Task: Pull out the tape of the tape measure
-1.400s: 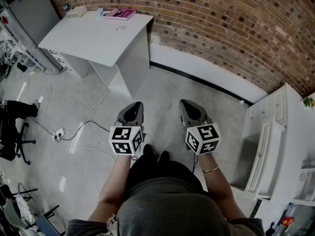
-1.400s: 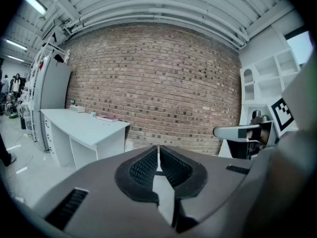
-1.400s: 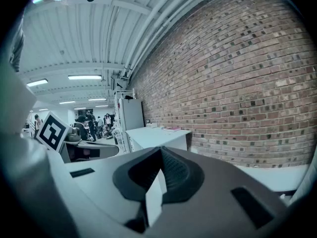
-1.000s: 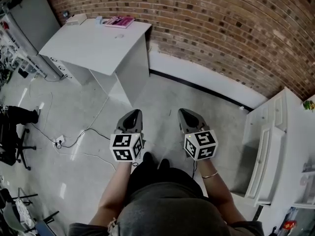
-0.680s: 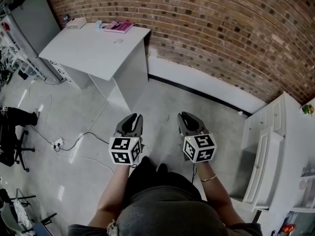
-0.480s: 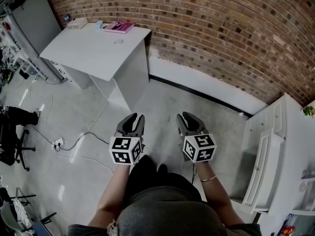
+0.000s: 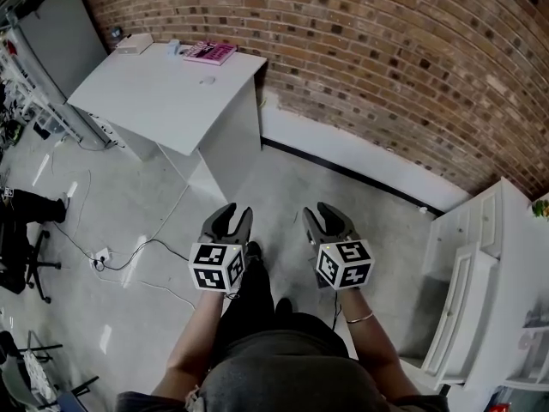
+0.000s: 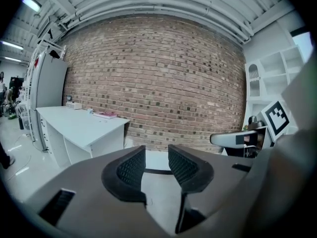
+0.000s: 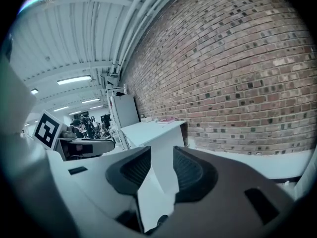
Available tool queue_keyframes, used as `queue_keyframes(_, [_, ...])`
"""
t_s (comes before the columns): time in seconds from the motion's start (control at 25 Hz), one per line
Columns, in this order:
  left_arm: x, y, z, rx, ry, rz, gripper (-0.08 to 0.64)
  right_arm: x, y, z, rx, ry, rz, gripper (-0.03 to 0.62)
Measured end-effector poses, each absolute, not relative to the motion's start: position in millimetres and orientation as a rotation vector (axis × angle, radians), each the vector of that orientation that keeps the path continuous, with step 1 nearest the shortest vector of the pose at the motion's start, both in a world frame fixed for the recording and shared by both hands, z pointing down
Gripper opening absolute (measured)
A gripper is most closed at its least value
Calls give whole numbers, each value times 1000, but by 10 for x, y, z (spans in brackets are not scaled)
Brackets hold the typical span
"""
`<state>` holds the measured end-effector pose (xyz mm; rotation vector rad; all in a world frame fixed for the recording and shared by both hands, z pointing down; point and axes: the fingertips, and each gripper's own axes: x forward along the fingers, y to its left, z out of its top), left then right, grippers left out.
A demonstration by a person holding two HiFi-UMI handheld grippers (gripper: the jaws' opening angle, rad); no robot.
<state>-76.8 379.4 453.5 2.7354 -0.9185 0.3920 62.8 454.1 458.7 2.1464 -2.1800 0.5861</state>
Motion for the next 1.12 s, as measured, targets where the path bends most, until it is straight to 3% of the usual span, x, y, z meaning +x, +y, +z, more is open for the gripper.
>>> queue_keyframes(1.12, [-493, 687, 4490, 2718, -967, 406, 132, 984, 1490, 4545, 2111, -2183, 632, 127])
